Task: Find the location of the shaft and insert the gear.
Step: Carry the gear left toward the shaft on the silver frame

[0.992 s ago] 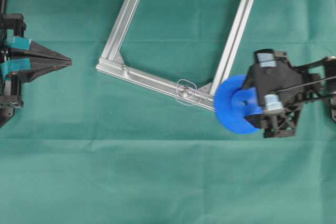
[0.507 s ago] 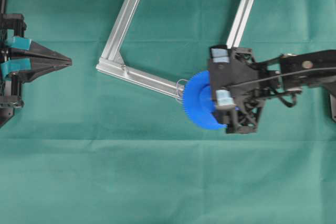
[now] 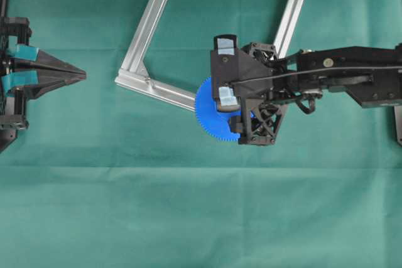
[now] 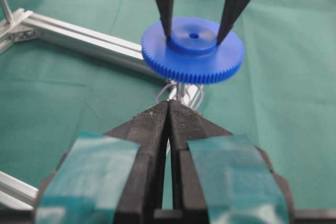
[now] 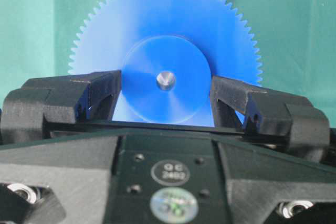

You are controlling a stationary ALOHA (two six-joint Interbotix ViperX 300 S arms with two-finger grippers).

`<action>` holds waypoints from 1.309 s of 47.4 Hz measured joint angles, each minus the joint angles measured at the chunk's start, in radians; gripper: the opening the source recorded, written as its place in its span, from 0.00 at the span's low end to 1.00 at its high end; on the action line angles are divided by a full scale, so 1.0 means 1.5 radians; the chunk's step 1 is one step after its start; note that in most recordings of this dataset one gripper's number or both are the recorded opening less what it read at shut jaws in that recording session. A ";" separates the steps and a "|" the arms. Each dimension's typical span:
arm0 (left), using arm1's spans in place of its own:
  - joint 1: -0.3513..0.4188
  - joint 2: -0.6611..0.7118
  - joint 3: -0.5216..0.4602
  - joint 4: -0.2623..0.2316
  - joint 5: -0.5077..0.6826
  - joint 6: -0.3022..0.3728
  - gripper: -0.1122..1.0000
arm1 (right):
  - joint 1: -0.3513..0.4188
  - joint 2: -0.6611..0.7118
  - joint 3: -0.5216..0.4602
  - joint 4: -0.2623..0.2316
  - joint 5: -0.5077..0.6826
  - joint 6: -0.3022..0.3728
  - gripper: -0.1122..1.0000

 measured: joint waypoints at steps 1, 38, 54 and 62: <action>0.000 0.000 0.000 0.000 0.001 0.000 0.11 | -0.001 0.002 -0.001 0.000 0.000 0.000 0.72; 0.000 0.000 0.000 0.000 0.001 0.003 0.11 | -0.002 0.040 -0.002 0.000 -0.002 -0.001 0.72; 0.000 0.000 0.000 0.000 0.004 0.003 0.11 | -0.001 0.043 -0.003 0.000 -0.015 -0.002 0.72; 0.000 0.000 0.000 0.000 0.005 0.003 0.11 | 0.002 0.049 -0.012 0.001 -0.016 -0.002 0.72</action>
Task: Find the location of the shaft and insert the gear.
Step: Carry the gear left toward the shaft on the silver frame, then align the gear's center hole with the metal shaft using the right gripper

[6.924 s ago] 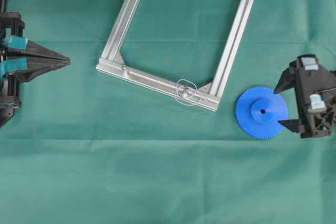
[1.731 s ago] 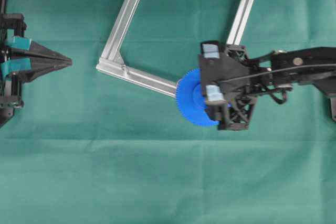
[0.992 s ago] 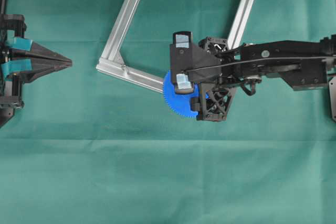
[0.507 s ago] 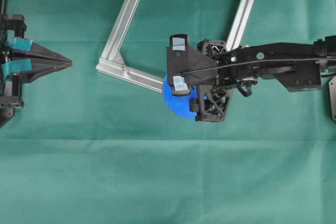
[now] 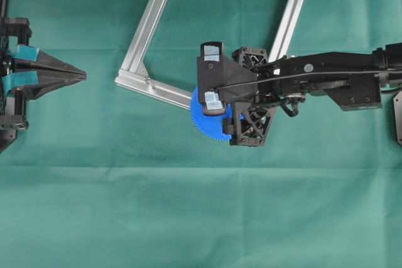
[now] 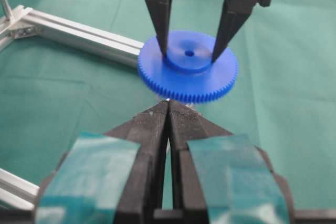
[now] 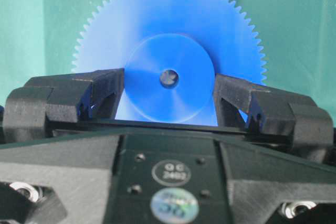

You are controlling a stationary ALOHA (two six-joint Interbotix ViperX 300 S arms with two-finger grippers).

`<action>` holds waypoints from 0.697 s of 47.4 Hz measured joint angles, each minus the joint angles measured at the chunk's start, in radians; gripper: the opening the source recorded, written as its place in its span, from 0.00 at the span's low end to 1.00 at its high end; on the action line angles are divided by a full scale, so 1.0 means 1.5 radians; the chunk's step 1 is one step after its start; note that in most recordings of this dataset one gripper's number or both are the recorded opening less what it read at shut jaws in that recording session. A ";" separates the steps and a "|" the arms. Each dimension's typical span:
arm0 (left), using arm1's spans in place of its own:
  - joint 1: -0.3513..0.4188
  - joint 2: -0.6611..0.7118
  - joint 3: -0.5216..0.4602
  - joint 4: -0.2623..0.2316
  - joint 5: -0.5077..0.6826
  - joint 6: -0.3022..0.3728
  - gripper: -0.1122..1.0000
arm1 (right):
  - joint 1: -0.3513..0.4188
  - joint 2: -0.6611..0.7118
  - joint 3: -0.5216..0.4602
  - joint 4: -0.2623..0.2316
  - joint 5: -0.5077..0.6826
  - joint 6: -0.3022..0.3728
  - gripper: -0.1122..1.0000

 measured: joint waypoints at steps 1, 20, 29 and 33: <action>0.000 0.000 0.000 0.000 0.000 0.000 0.11 | 0.001 0.001 -0.001 0.000 0.000 0.000 0.72; 0.001 0.000 0.000 0.000 0.000 0.000 0.11 | 0.002 0.017 -0.024 0.000 -0.002 -0.013 0.72; 0.001 0.000 0.000 0.000 0.000 0.000 0.11 | -0.006 0.018 -0.025 -0.006 -0.002 -0.018 0.72; 0.001 0.000 0.000 0.000 0.000 0.000 0.11 | -0.016 0.017 -0.025 -0.010 -0.003 -0.018 0.72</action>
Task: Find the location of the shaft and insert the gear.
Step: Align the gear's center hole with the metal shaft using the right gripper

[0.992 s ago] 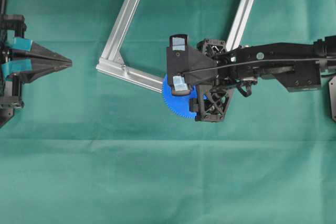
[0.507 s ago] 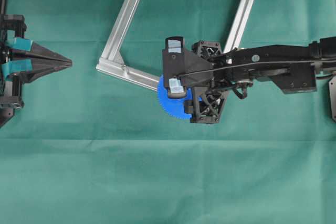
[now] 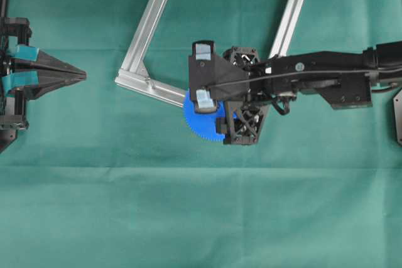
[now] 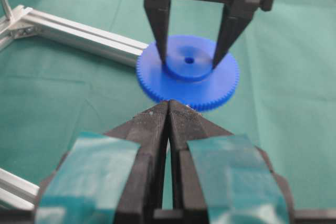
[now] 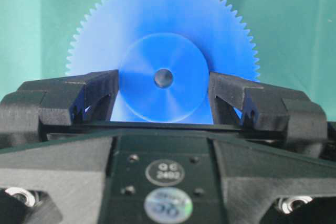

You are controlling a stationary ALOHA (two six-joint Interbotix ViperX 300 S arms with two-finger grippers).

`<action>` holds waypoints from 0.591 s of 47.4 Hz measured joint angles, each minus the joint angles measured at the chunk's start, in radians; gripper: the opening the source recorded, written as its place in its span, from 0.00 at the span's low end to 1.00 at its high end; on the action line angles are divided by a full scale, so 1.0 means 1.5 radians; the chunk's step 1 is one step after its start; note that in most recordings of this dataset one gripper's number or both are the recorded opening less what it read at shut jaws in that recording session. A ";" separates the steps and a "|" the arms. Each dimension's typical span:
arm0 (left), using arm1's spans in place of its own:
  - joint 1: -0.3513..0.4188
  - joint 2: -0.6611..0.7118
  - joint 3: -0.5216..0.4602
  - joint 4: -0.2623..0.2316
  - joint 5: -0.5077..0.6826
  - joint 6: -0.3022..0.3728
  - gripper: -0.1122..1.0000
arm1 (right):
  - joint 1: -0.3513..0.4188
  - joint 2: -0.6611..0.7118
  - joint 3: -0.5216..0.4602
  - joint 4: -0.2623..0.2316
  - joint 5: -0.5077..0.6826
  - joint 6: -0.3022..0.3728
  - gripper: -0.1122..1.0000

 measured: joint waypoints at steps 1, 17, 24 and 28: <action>-0.001 0.000 0.000 0.000 0.000 -0.001 0.11 | -0.002 0.001 0.000 -0.001 0.000 0.000 0.72; -0.001 -0.001 0.000 0.000 0.006 -0.001 0.11 | -0.025 0.001 0.002 -0.024 -0.006 0.000 0.72; 0.000 0.000 0.000 0.000 0.006 -0.001 0.11 | -0.029 -0.007 0.019 -0.024 -0.013 0.001 0.72; 0.000 0.000 0.000 0.000 0.005 -0.001 0.11 | -0.030 -0.016 0.032 -0.024 -0.020 0.002 0.72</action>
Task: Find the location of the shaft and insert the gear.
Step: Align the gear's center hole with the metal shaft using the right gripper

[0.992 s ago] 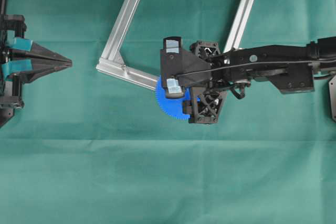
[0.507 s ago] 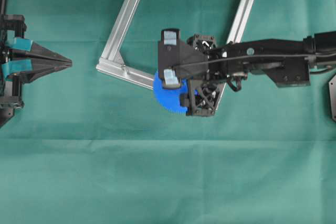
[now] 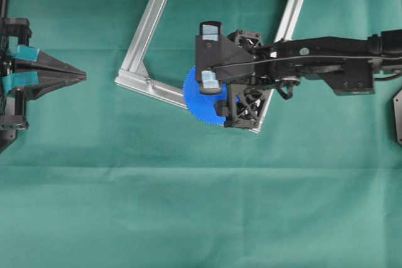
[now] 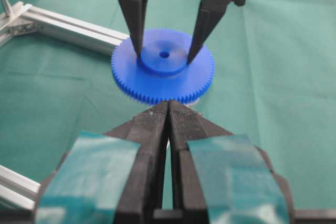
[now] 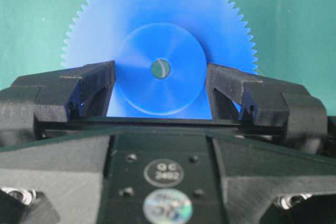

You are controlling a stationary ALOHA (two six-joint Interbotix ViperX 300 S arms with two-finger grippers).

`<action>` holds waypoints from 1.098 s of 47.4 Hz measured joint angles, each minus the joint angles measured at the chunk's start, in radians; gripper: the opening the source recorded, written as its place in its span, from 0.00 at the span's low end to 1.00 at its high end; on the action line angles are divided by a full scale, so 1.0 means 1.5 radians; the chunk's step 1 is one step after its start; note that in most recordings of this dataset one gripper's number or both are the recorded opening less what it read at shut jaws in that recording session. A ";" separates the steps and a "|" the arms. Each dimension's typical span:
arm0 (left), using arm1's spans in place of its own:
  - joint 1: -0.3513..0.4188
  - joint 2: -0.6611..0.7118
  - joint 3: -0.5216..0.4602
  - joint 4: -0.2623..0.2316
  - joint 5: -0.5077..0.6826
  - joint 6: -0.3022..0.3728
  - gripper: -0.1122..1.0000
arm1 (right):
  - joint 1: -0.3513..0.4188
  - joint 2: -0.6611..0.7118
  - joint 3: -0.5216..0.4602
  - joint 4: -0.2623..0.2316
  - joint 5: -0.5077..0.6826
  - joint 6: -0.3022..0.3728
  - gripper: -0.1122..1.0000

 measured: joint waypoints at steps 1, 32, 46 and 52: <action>-0.001 0.000 0.000 0.000 0.001 0.000 0.11 | 0.000 -0.003 0.004 0.000 -0.002 0.001 0.72; -0.001 0.000 0.000 0.001 0.003 0.000 0.11 | 0.019 -0.025 0.041 0.005 -0.041 0.008 0.72; 0.000 0.000 0.001 0.000 0.003 0.000 0.11 | 0.038 -0.025 0.045 0.022 -0.044 0.007 0.72; -0.001 0.000 0.001 0.000 0.003 0.000 0.11 | 0.045 -0.025 0.046 0.026 -0.044 0.007 0.72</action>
